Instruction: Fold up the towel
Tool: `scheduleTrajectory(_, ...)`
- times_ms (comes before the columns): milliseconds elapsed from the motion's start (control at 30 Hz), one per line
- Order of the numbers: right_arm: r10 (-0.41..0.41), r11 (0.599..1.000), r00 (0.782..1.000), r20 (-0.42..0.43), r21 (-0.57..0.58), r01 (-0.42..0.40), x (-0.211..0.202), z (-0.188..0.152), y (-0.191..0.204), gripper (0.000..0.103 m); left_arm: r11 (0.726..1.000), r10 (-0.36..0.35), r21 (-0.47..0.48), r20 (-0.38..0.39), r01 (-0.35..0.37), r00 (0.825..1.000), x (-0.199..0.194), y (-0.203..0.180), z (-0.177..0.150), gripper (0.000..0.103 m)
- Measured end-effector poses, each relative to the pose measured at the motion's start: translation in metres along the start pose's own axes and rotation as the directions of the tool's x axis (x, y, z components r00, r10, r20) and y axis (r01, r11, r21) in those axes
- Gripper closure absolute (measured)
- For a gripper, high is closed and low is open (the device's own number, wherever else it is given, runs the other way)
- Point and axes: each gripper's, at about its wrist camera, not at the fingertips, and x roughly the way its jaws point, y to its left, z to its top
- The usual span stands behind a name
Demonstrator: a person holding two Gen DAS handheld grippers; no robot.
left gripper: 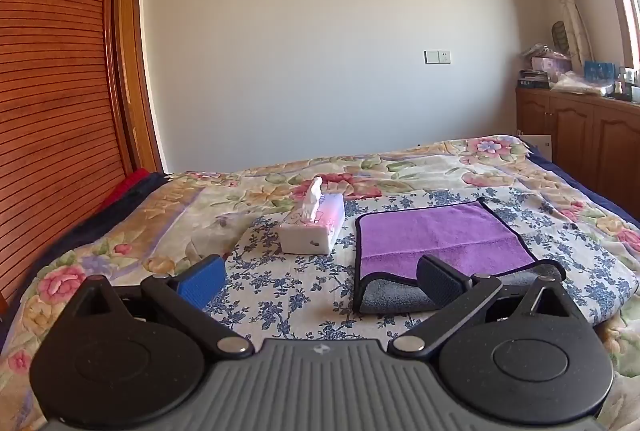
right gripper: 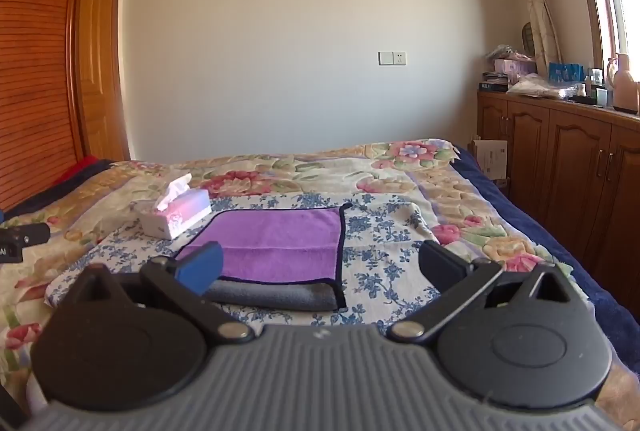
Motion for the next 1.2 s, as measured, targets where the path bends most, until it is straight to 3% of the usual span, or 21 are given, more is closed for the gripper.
scheduleTrajectory(1200,0.0,1.0,1.0,0.0,-0.002,0.0,-0.0002,0.0005,0.0013,0.0,1.0,0.001,0.004,0.009,-0.001,1.0,-0.0008,0.0005,-0.0001,0.0)
